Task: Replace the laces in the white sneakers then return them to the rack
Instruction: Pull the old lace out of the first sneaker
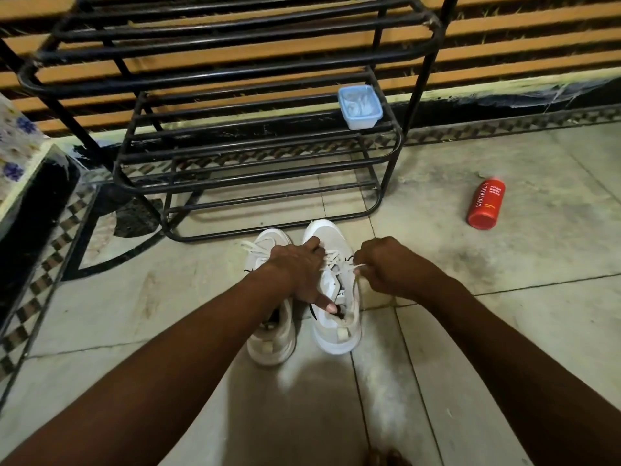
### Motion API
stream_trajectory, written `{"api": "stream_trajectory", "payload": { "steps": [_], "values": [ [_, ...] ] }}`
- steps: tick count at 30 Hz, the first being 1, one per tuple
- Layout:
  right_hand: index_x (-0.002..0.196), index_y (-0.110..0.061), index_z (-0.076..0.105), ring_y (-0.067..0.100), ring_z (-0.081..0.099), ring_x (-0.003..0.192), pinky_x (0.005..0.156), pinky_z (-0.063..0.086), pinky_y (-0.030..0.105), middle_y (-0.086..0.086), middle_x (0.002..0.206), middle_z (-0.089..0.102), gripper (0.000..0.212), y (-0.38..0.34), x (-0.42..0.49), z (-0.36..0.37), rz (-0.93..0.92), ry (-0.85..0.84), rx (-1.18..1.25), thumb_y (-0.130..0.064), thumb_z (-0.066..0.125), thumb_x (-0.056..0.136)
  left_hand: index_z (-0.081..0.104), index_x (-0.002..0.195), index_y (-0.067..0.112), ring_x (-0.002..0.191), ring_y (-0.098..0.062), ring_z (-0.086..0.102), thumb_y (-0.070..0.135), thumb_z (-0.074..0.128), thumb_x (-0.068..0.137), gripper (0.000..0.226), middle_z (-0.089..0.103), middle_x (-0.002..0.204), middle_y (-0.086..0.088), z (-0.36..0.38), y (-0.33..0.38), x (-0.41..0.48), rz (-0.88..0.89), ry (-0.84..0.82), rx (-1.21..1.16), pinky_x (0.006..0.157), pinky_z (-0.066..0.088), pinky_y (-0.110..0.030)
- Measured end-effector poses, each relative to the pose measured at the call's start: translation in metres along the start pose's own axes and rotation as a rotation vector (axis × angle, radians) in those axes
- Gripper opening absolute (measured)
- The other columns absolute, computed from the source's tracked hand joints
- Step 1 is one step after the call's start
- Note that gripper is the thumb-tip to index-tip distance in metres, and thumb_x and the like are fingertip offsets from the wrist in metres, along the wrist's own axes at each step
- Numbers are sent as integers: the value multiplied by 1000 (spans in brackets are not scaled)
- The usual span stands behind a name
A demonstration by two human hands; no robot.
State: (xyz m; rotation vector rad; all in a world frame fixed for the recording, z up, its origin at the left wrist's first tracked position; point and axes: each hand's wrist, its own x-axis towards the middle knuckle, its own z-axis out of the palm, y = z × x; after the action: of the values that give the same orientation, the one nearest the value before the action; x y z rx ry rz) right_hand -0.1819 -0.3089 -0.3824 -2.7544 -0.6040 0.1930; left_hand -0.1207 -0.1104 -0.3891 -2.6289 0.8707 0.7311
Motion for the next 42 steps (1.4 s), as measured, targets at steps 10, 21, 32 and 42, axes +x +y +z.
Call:
{"api": "stream_trajectory", "payload": {
  "steps": [10, 21, 32, 42],
  "values": [
    [89, -10, 74, 29, 59, 89, 81, 51, 45, 9, 94, 60, 15, 15, -16, -6, 230, 193, 171, -25, 75, 88, 32, 156, 25, 139, -26, 46, 99, 60, 55, 128, 30, 158, 7, -4, -7, 3, 64, 9, -72, 105, 47, -49],
    [108, 2, 68, 35, 66, 94, 85, 54, 43, 17, 101, 67, 34, -24, -29, 59, 164, 438, 361, -15, 75, 80, 69, 107, 19, 115, -24, 58, 18, 61, 93, 16, 56, 116, -1, 9, 7, 7, 98, 416, -484, 89, 52, -40],
    [132, 1, 59, 34, 59, 117, 101, 47, 46, 18, 125, 62, 39, -49, -29, 91, 253, 517, 356, -1, 58, 92, 54, 112, 5, 91, -41, 66, 16, 52, 101, 16, 62, 109, -18, 24, 4, 22, 185, 507, -152, 75, 51, -44],
    [139, -4, 53, 32, 58, 116, 95, 48, 46, 15, 132, 58, 43, -53, -26, 86, 332, 405, 267, -11, 48, 98, 57, 93, 16, 80, -24, 70, 3, 65, 82, 18, 71, 83, -5, 10, -7, 22, -113, 488, -1079, 70, 55, -35]
  ]
}}
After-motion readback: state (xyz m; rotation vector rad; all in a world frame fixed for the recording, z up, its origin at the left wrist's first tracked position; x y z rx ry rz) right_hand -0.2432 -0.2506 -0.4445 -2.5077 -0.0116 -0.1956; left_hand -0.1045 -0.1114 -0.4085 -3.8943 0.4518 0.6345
